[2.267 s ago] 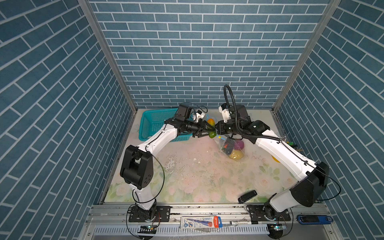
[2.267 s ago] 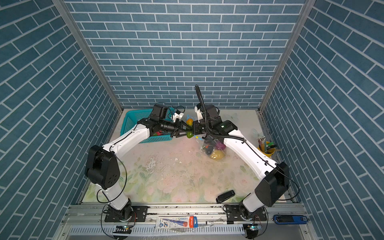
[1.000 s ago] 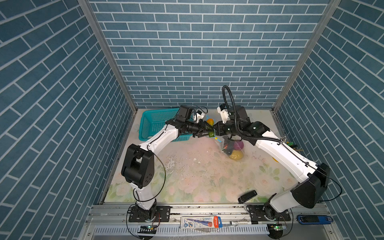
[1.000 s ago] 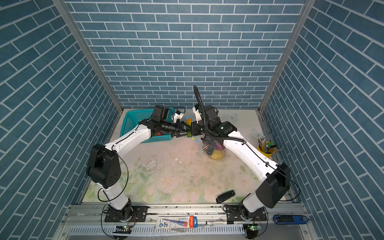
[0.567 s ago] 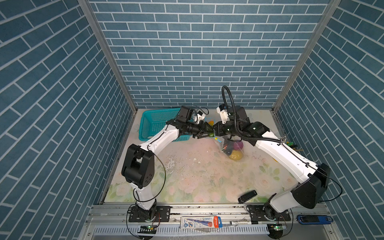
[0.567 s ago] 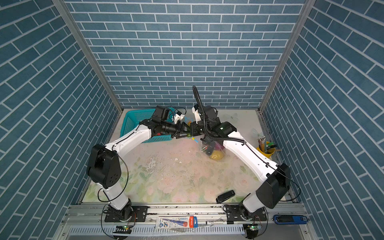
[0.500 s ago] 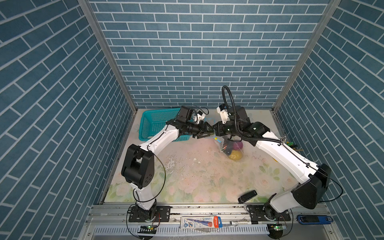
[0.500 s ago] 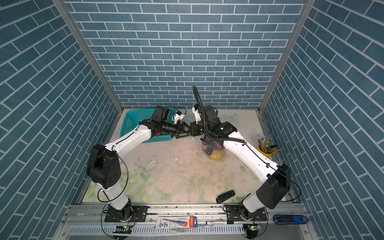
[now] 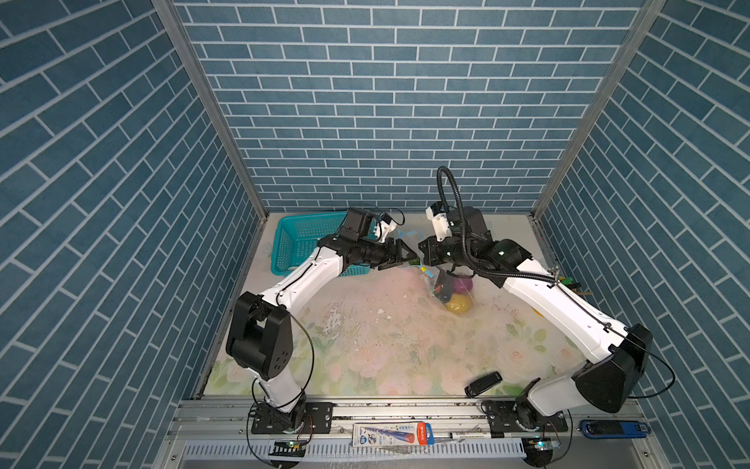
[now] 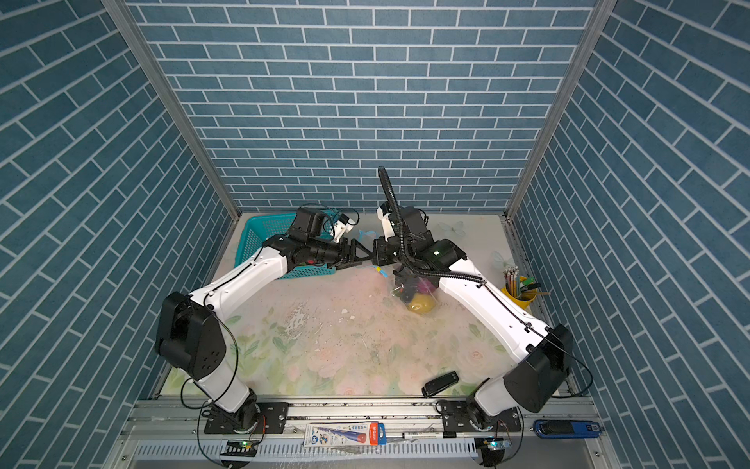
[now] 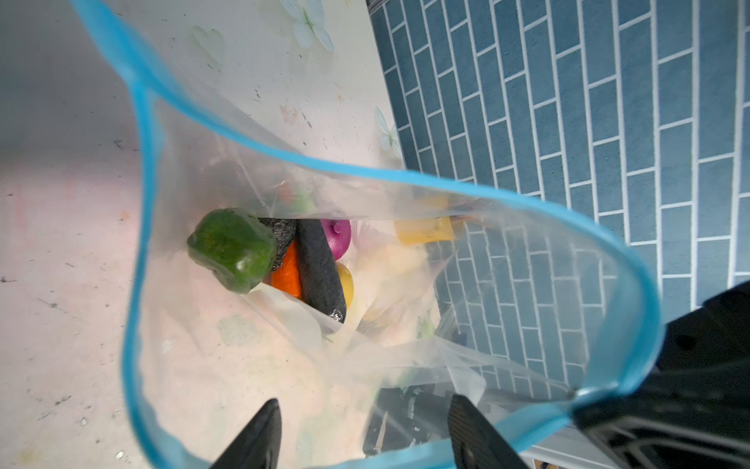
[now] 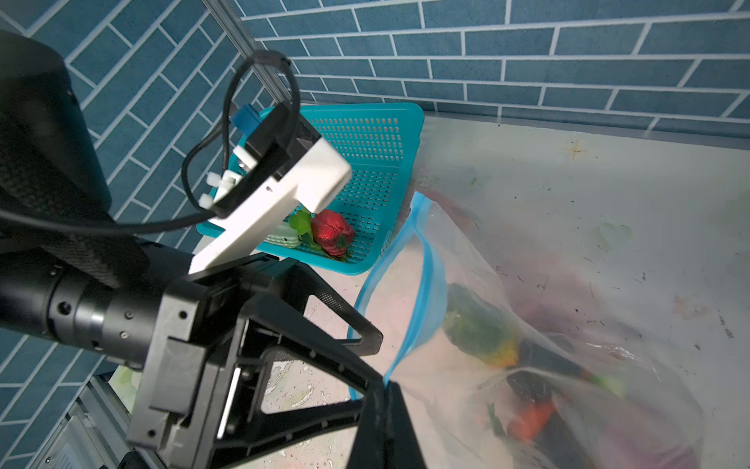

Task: Place the food in the zip-top bag and seal the zipper
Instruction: 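Raise the left gripper out of the bag and move it back over the basket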

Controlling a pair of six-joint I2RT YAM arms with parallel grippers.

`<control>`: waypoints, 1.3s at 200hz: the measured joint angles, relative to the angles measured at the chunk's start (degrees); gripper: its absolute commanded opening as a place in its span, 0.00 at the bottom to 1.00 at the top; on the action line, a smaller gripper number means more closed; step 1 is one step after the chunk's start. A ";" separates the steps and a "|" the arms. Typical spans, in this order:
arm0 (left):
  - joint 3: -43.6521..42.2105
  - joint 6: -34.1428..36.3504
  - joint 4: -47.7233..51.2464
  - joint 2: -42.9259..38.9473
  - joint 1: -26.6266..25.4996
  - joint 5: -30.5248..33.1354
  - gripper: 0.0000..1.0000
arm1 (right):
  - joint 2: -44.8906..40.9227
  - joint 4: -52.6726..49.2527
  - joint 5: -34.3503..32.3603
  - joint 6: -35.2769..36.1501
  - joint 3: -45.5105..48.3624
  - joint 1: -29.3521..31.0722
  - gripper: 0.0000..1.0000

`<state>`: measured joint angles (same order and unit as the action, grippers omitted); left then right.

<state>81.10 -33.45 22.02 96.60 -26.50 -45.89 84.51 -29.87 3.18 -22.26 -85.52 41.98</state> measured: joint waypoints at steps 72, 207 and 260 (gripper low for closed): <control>2.47 7.06 8.48 -7.32 1.38 9.11 0.70 | -1.27 0.46 -1.49 0.11 1.42 0.02 0.00; -2.49 14.38 18.29 -15.56 19.96 23.80 0.87 | -1.60 -0.31 -3.96 1.73 1.68 0.09 0.00; -2.71 13.25 21.90 -11.23 29.75 23.06 0.84 | -1.60 -1.09 -4.50 1.73 1.66 1.42 0.00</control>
<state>78.39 -20.21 43.92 85.36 3.25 -22.83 82.91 -30.96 -1.32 -20.53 -83.85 43.40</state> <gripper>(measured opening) 0.845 0.044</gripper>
